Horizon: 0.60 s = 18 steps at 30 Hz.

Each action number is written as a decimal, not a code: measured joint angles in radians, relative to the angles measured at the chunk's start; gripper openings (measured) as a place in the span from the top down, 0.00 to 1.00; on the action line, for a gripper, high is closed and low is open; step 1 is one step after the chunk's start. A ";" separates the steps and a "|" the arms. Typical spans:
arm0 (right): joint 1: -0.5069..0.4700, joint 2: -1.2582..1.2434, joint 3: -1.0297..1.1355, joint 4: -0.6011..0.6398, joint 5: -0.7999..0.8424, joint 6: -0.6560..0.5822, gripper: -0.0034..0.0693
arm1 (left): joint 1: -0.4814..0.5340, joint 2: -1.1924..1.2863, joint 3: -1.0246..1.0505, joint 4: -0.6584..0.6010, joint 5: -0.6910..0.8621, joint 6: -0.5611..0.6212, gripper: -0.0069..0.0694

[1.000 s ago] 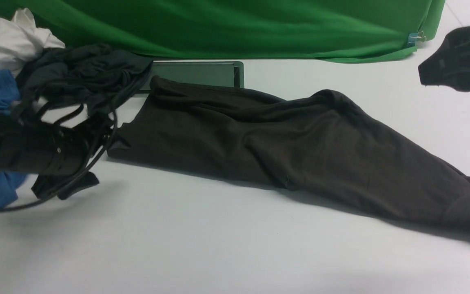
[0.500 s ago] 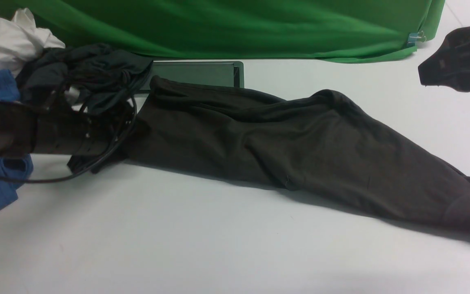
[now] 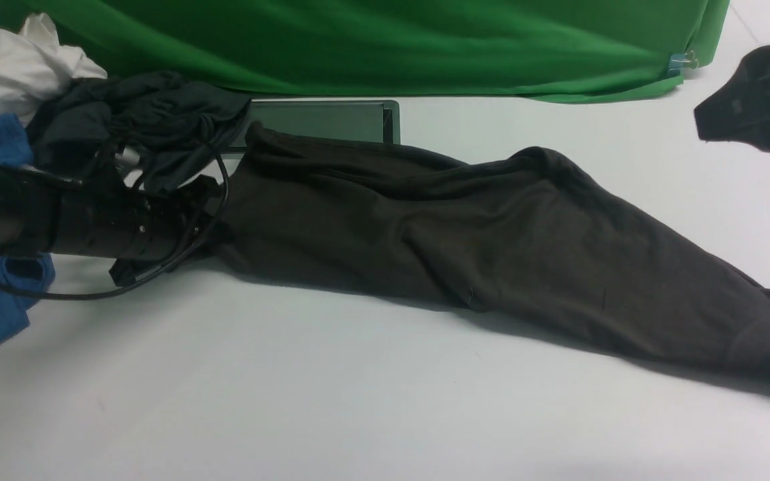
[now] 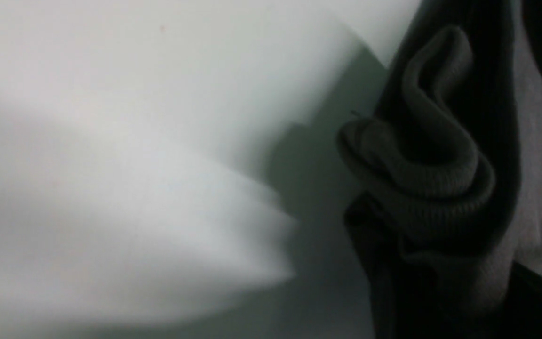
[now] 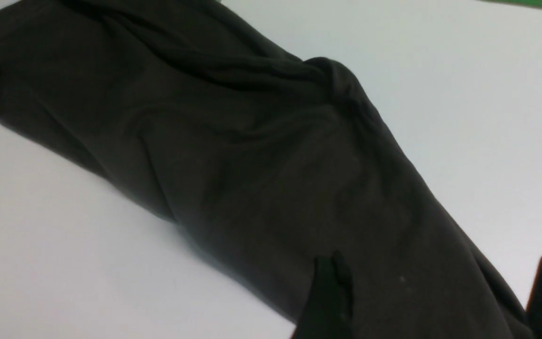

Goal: Fold a long-sleeved shirt on a white desktop.
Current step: 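Grasp the waist and leg ends of the folded dark trousers and straighten them on the table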

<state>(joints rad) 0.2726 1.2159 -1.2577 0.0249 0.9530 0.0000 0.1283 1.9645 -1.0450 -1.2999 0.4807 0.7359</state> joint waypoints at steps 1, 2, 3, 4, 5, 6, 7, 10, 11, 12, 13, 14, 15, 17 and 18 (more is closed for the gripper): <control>0.000 -0.010 0.000 0.000 0.008 0.000 0.25 | 0.003 -0.011 0.013 0.011 0.006 0.000 0.72; 0.000 -0.019 0.000 0.000 0.016 0.000 0.25 | 0.007 -0.032 0.032 0.017 0.006 0.000 0.72; 0.000 -0.021 0.000 0.000 0.020 0.000 0.25 | 0.007 -0.036 0.036 0.018 0.006 0.001 0.72; 0.000 -0.027 0.000 0.000 0.025 0.000 0.25 | 0.010 -0.050 0.058 0.019 0.006 0.001 0.72; 0.000 -0.036 0.000 0.000 0.036 0.000 0.25 | 0.016 -0.093 0.107 0.021 0.004 0.006 0.72; 0.000 -0.046 0.000 0.000 0.042 0.000 0.25 | 0.018 -0.133 0.147 0.021 -0.007 0.024 0.72; 0.000 -0.059 0.000 0.000 0.047 0.000 0.25 | 0.017 -0.198 0.197 0.021 -0.040 0.047 0.72; 0.000 -0.077 0.000 0.000 0.048 -0.007 0.25 | 0.018 -0.306 0.303 0.008 -0.127 0.055 0.72; 0.000 -0.082 0.000 0.000 0.047 -0.007 0.25 | 0.026 -0.331 0.324 0.005 -0.150 0.055 0.72; 0.000 -0.084 0.000 0.000 0.045 -0.007 0.25 | 0.038 -0.350 0.348 0.001 -0.166 0.063 0.72; 0.000 -0.084 0.000 0.000 0.045 -0.007 0.25 | 0.043 -0.352 0.350 0.001 -0.169 0.066 0.72; 0.000 -0.084 0.000 0.001 0.045 -0.007 0.25 | 0.053 -0.357 0.356 -0.001 -0.169 0.070 0.72; 0.000 -0.084 0.000 0.006 0.042 -0.007 0.25 | 0.069 -0.358 0.360 -0.011 -0.165 0.076 0.72; 0.000 -0.084 0.000 0.019 0.041 -0.007 0.25 | 0.081 -0.358 0.360 -0.032 -0.147 0.082 0.72; 0.000 -0.084 0.000 0.029 0.041 -0.007 0.25 | 0.088 -0.358 0.355 -0.052 -0.128 0.094 0.72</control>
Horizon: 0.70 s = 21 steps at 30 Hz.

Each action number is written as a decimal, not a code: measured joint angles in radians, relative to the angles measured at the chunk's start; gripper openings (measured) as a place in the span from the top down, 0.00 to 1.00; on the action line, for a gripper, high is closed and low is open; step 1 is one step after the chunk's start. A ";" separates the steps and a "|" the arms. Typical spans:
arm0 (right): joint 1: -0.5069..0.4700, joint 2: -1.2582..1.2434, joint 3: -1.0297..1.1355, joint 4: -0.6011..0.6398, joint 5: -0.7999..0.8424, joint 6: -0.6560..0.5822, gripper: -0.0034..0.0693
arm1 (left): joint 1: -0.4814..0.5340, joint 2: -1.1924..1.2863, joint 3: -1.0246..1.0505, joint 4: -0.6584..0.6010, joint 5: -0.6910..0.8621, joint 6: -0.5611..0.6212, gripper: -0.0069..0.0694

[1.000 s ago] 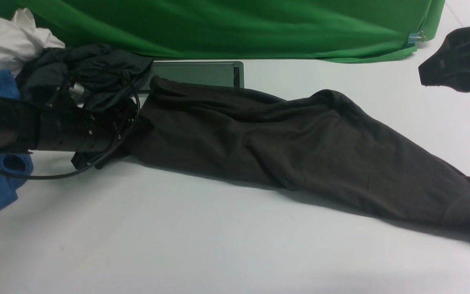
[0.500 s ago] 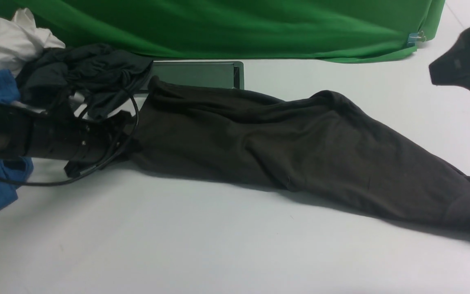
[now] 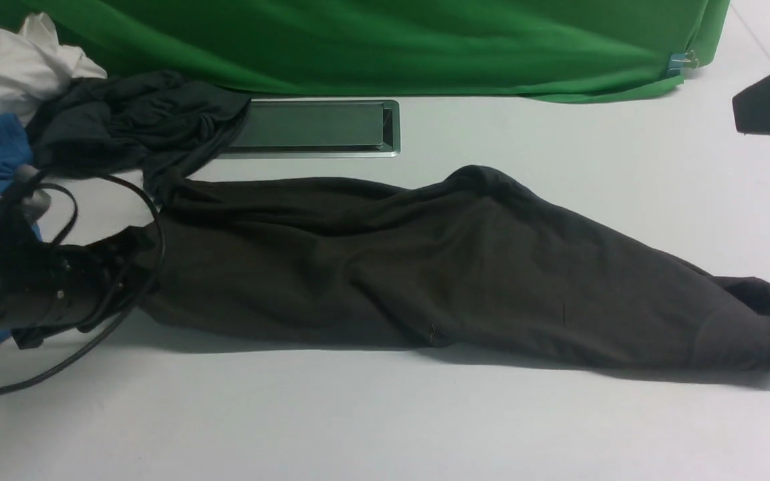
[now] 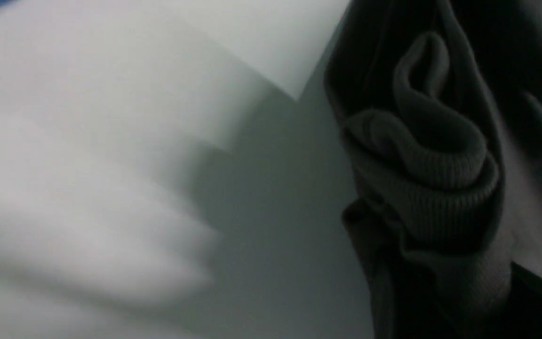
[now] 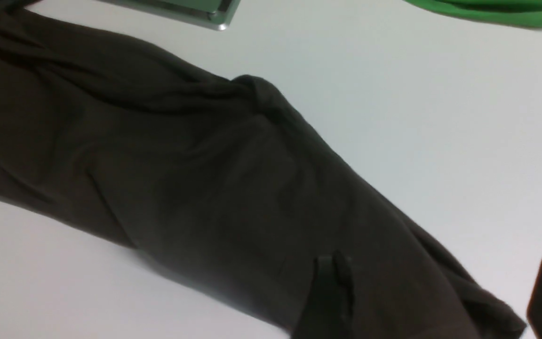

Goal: Fold a long-sleeved shirt on a white desktop.
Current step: 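Grasp the waist and leg ends of the folded dark trousers and straighten them on the table, then fold the garment over onto itself on the table with the left gripper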

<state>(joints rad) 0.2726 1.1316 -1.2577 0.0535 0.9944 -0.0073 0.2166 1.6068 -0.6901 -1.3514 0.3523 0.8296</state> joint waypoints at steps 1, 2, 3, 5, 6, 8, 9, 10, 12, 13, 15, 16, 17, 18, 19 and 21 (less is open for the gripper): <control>0.000 0.000 0.000 0.011 -0.001 -0.001 0.25 | 0.006 0.000 -0.014 -0.022 0.026 0.023 0.72; 0.000 0.000 0.000 0.019 -0.002 -0.002 0.25 | 0.007 0.000 -0.033 -0.047 0.050 0.046 0.72; 0.000 0.000 0.000 0.026 -0.005 -0.003 0.26 | 0.007 0.000 -0.057 -0.073 0.078 0.070 0.72; 0.000 0.000 0.000 0.033 -0.008 -0.014 0.29 | 0.001 0.000 -0.105 -0.120 0.133 0.103 0.72; 0.000 -0.001 0.000 0.035 -0.008 -0.021 0.33 | -0.004 0.000 -0.131 -0.139 0.159 0.111 0.72; 0.000 -0.005 0.000 0.045 -0.008 -0.036 0.43 | -0.028 0.000 -0.191 -0.166 0.202 0.118 0.72; 0.000 -0.012 0.000 0.058 -0.009 -0.049 0.56 | -0.065 0.000 -0.252 -0.181 0.222 0.121 0.72; 0.000 -0.021 0.000 0.066 -0.012 -0.058 0.67 | -0.102 0.000 -0.290 -0.183 0.225 0.124 0.72; 0.000 -0.041 0.000 0.073 -0.025 -0.065 0.81 | -0.189 0.003 -0.379 -0.177 0.219 0.119 0.72; 0.000 -0.051 0.000 0.073 -0.035 -0.068 0.86 | -0.236 0.007 -0.432 -0.159 0.211 0.112 0.72; 0.000 -0.085 -0.001 0.073 -0.065 -0.076 0.91 | -0.399 0.034 -0.571 -0.079 0.184 0.074 0.72; 0.000 -0.088 -0.001 0.073 -0.068 -0.076 0.91 | -0.414 0.038 -0.571 -0.079 0.182 0.070 0.72; 0.000 -0.107 -0.001 0.073 -0.089 -0.078 0.92 | -0.517 0.073 -0.669 -0.007 0.173 0.036 0.72; 0.000 -0.123 -0.001 0.073 -0.099 -0.079 0.92 | -0.619 0.115 -0.743 0.050 0.171 -0.001 0.72; 0.000 -0.127 -0.001 0.073 -0.100 -0.079 0.92 | -0.633 0.131 -0.768 0.060 0.171 -0.007 0.72; 0.000 -0.150 -0.001 0.073 -0.109 -0.079 0.92 | -0.777 0.238 -0.888 0.171 0.183 -0.077 0.72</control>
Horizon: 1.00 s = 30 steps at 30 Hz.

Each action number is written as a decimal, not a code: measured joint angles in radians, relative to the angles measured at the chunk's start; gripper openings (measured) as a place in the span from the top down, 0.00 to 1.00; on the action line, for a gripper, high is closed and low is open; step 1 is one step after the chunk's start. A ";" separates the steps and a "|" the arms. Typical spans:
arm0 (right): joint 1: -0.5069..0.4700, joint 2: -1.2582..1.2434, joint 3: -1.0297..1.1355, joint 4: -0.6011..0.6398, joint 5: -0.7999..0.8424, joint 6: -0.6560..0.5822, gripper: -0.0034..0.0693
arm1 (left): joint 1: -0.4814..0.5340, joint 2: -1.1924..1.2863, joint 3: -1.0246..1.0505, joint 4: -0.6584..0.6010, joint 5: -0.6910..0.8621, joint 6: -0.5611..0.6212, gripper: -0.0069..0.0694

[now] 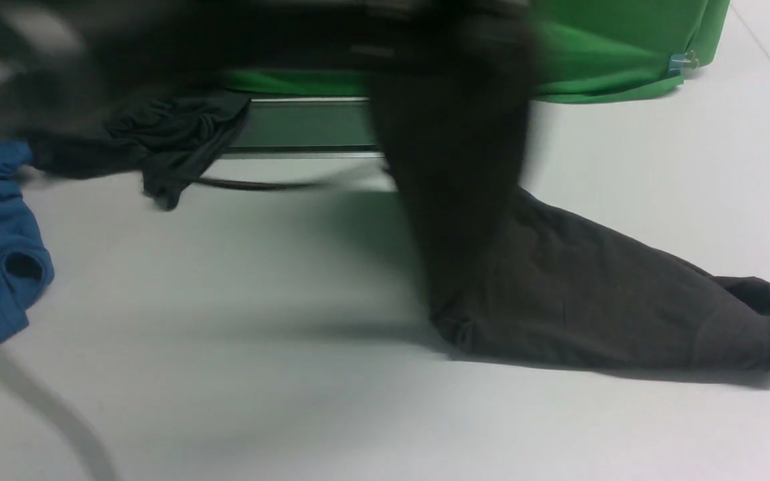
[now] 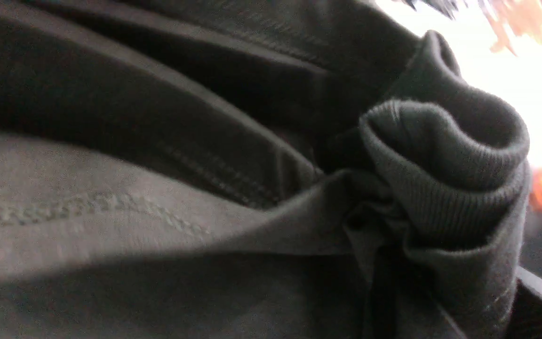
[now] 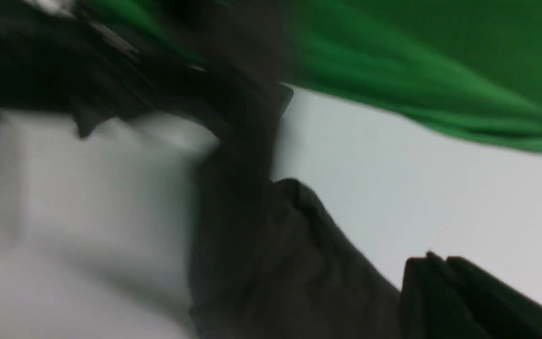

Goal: Fold a long-sleeved shirt on a white desktop.

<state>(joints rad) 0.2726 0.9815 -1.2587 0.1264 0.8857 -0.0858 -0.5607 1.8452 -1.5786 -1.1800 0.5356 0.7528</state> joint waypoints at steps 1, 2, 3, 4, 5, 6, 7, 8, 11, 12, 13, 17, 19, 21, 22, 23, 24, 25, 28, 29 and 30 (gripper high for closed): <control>0.000 -0.006 0.000 0.000 0.000 0.000 0.92 | -0.047 0.046 -0.057 0.040 0.007 -0.027 0.72; 0.000 -0.015 0.000 0.000 0.003 0.000 0.92 | -0.124 0.131 -0.128 0.116 0.016 -0.072 0.72; 0.000 -0.016 0.000 0.000 0.003 0.000 0.92 | -0.135 0.143 -0.128 0.116 0.017 -0.078 0.72; 0.000 -0.021 0.000 0.001 0.015 0.000 0.91 | -0.219 0.256 -0.213 0.199 0.015 -0.126 0.72; 0.000 -0.022 0.000 0.001 0.024 0.000 0.91 | -0.250 0.307 -0.234 0.220 0.012 -0.154 0.72; 0.000 -0.021 0.000 0.001 0.043 0.000 0.90 | -0.287 0.380 -0.280 0.257 0.011 -0.209 0.72; 0.000 -0.021 0.000 0.001 0.051 -0.001 0.89 | -0.306 0.424 -0.298 0.268 0.011 -0.246 0.72; 0.000 -0.021 0.000 0.001 0.056 -0.001 0.89 | -0.310 0.434 -0.308 0.274 0.013 -0.255 0.72; 0.000 -0.020 0.000 0.001 0.088 -0.009 0.87 | -0.344 0.554 -0.382 0.293 0.040 -0.341 0.71; 0.000 -0.020 0.000 0.001 0.092 -0.011 0.87 | -0.344 0.565 -0.397 0.295 0.041 -0.352 0.70; 0.000 -0.020 0.000 0.001 0.093 -0.012 0.86 | -0.345 0.565 -0.412 0.304 0.042 -0.359 0.67; 0.000 -0.020 0.000 0.001 0.094 -0.018 0.84 | -0.335 0.524 -0.461 0.368 0.070 -0.361 0.48; 0.000 -0.020 0.000 0.001 0.091 -0.021 0.83 | -0.328 0.501 -0.474 0.401 0.093 -0.362 0.40; 0.000 -0.020 0.000 0.001 0.071 -0.023 0.82 | -0.307 0.439 -0.493 0.493 0.160 -0.373 0.20; 0.000 -0.020 0.000 0.001 0.063 -0.023 0.82 | -0.298 0.420 -0.497 0.533 0.179 -0.390 0.16; 0.000 -0.020 0.000 0.001 0.053 -0.023 0.81 | -0.284 0.384 -0.500 0.601 0.218 -0.422 0.09; 0.000 -0.020 0.000 0.001 0.052 -0.023 0.80 | -0.278 0.371 -0.501 0.613 0.232 -0.439 0.08; 0.000 -0.020 0.000 0.001 0.048 -0.023 0.80 | -0.267 0.353 -0.502 0.666 0.254 -0.468 0.05; 0.000 -0.020 0.000 0.001 0.045 -0.023 0.75 | -0.164 0.278 -0.511 0.924 0.441 -0.724 0.01; 0.000 -0.020 0.000 0.002 0.045 -0.023 0.74 | -0.136 0.274 -0.511 0.974 0.483 -0.767 0.00; 0.000 -0.020 0.000 0.002 0.045 -0.023 0.71 | -0.086 0.277 -0.498 1.002 0.538 -0.811 0.00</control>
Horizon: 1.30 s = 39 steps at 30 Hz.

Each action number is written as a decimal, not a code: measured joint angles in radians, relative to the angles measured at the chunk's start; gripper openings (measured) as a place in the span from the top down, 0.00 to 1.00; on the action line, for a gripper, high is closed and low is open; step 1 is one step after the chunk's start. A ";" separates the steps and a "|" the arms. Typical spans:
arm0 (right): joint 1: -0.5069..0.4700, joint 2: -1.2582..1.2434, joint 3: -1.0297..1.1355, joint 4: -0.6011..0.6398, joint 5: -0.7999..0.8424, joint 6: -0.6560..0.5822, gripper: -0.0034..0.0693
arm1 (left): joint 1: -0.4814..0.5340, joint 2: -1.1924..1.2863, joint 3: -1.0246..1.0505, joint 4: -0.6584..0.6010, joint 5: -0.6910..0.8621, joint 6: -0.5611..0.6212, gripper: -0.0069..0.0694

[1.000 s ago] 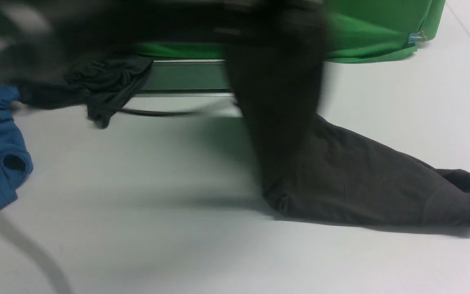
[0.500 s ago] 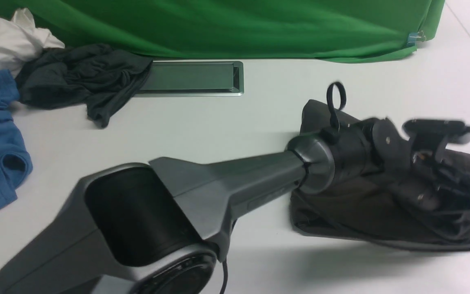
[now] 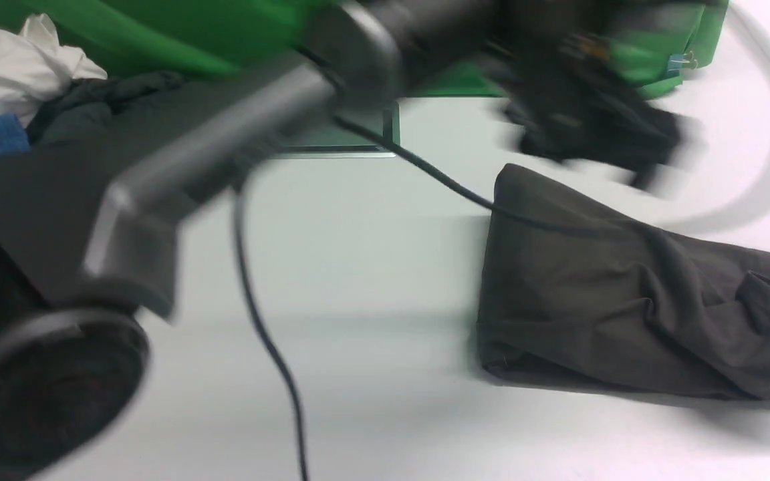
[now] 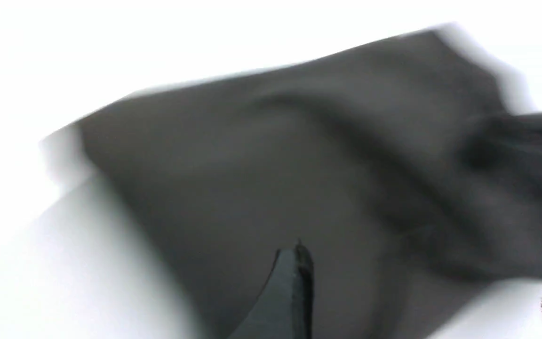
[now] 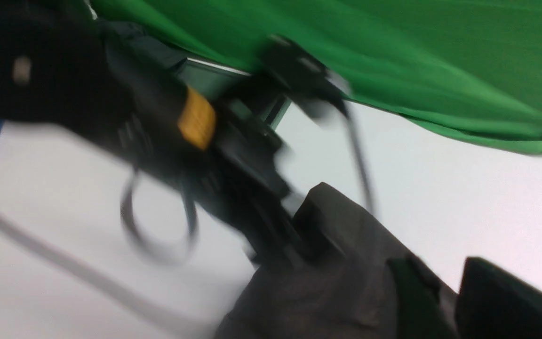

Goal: Fold a long-sleeved shirt on a white desktop.

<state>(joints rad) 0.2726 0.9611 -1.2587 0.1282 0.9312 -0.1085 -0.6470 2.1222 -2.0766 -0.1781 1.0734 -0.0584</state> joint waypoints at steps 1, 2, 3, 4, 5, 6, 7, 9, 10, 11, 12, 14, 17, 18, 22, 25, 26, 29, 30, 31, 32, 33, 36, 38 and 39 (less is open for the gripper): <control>0.000 0.000 0.000 0.000 0.000 0.000 0.70 | 0.034 0.005 0.017 -0.006 0.016 -0.008 0.00; 0.000 0.000 0.001 0.000 0.000 0.000 0.69 | 0.040 0.007 0.028 -0.009 0.021 -0.008 0.00; 0.000 0.000 0.010 0.000 -0.010 0.000 0.66 | 0.078 0.016 0.070 -0.055 0.023 0.000 0.00; 0.000 0.000 0.027 0.000 -0.019 0.000 0.64 | 0.097 0.027 0.121 -0.119 0.007 0.024 0.00; 0.000 0.001 0.027 0.000 -0.019 0.000 0.64 | 0.100 0.029 0.121 -0.119 0.004 0.030 0.00; 0.000 0.005 0.057 0.000 -0.034 0.000 0.61 | 0.113 0.043 0.195 -0.205 -0.029 0.068 0.00; 0.000 0.011 0.084 -0.001 -0.040 0.003 0.59 | 0.117 0.052 0.232 -0.267 -0.053 0.092 0.00; 0.000 0.041 0.148 -0.004 -0.052 0.020 0.56 | 0.118 0.076 0.317 -0.382 -0.130 0.171 0.00; 0.000 0.051 0.171 -0.005 -0.055 0.025 0.56 | 0.117 0.085 0.335 -0.425 -0.158 0.206 0.00; 0.000 0.079 0.205 -0.006 -0.056 0.032 0.55 | 0.116 0.100 0.369 -0.495 -0.206 0.276 0.00; 0.000 0.095 0.226 -0.006 -0.060 0.039 0.55 | 0.116 0.106 0.381 -0.531 -0.223 0.307 0.00; 0.000 0.130 0.267 -0.006 -0.074 0.046 0.54 | 0.116 0.121 0.392 -0.597 -0.266 0.392 0.00; 0.000 0.183 0.325 -0.012 -0.139 0.049 0.54 | 0.118 0.132 0.394 -0.664 -0.303 0.469 0.01; 0.000 0.225 0.350 -0.021 -0.187 0.052 0.54 | 0.118 0.133 0.394 -0.673 -0.319 0.492 0.04; 0.000 0.334 0.370 -0.037 -0.281 0.079 0.54 | 0.119 0.133 0.394 -0.665 -0.322 0.507 0.18; -0.001 0.477 0.353 -0.028 -0.362 0.075 0.57 | 0.132 0.133 0.396 -0.658 -0.313 0.500 0.52; -0.001 0.517 0.342 -0.027 -0.374 0.070 0.61 | 0.139 0.133 0.396 -0.659 -0.311 0.495 0.64; -0.008 0.606 0.318 -0.025 -0.378 0.054 0.73 | 0.152 0.133 0.396 -0.659 -0.305 0.486 0.75; -0.026 0.671 0.309 -0.021 -0.377 0.043 0.84 | 0.167 0.133 0.396 -0.659 -0.299 0.477 0.74; -0.038 0.696 0.309 -0.021 -0.375 0.038 0.88 | 0.178 0.133 0.396 -0.659 -0.294 0.477 0.74; -0.061 0.728 0.309 -0.021 -0.372 0.030 0.90 | 0.192 0.133 0.396 -0.658 -0.286 0.477 0.74; -0.080 0.745 0.309 -0.021 -0.374 0.025 0.92 | 0.202 0.133 0.396 -0.657 -0.279 0.476 0.74; -0.157 0.781 0.307 -0.038 -0.409 0.020 0.93 | 0.232 0.133 0.396 -0.652 -0.259 0.476 0.74; -0.193 0.787 0.298 -0.056 -0.431 0.020 0.93 | 0.238 0.133 0.396 -0.648 -0.249 0.476 0.74; -0.240 0.791 0.282 -0.078 -0.451 0.028 0.93 | 0.243 0.133 0.396 -0.646 -0.241 0.476 0.74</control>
<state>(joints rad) 0.0324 1.7519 -0.9769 0.0505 0.4804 -0.0809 -0.4039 2.2554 -1.6808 -0.8240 0.8327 0.4176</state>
